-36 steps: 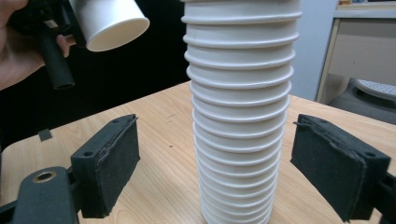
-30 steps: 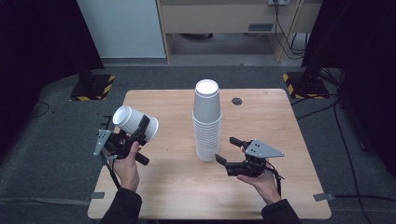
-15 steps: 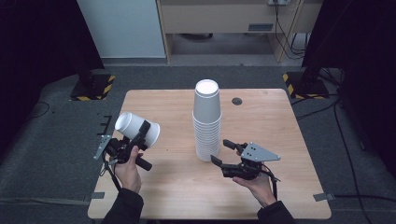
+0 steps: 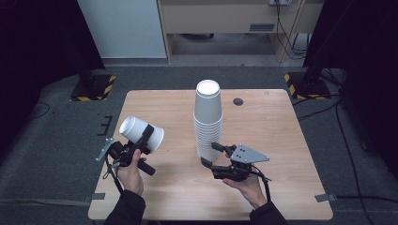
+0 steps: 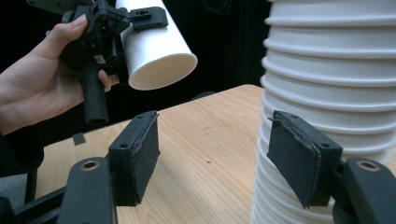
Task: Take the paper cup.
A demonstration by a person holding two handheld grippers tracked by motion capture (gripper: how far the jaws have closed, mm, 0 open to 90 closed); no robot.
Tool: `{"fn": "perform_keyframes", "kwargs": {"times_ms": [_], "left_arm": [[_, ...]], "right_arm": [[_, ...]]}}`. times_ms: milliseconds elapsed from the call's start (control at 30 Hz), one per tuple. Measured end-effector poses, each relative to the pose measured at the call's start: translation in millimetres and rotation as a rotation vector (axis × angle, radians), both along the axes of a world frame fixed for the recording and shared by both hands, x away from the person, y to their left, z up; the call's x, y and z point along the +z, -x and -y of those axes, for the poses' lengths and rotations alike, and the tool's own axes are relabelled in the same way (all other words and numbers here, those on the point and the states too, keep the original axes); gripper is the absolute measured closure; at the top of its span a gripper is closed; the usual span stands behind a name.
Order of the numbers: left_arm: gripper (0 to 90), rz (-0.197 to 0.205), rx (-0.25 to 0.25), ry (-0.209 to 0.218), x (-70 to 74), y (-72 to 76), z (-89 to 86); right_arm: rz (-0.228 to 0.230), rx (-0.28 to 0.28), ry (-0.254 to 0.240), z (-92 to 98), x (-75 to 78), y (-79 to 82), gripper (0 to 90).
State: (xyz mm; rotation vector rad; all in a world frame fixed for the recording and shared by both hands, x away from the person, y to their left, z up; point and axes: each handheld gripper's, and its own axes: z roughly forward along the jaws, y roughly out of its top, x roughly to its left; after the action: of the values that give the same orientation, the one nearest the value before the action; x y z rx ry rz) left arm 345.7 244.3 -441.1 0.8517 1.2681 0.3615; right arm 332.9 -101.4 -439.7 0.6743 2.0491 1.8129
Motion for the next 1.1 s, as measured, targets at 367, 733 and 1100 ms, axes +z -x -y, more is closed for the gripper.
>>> {"fn": "perform_keyframes", "kwargs": {"times_ms": [367, 733, 1100], "left_arm": [[15.6, -0.013, -0.013, 0.034, -0.2, 3.7, 1.0], [15.6, -0.022, -0.029, 0.049, -0.6, 5.4, 3.9], [15.7, -0.036, -0.051, 0.085, 0.4, 7.5, 4.2]], "right_arm": [[0.001, 0.021, -0.008, -25.4, -4.7, -3.3, 34.5], [0.003, 0.024, -0.017, -46.1, -10.6, -10.0, 34.6], [0.012, 0.001, -0.026, -68.9, -16.0, -19.5, 34.4]]}}
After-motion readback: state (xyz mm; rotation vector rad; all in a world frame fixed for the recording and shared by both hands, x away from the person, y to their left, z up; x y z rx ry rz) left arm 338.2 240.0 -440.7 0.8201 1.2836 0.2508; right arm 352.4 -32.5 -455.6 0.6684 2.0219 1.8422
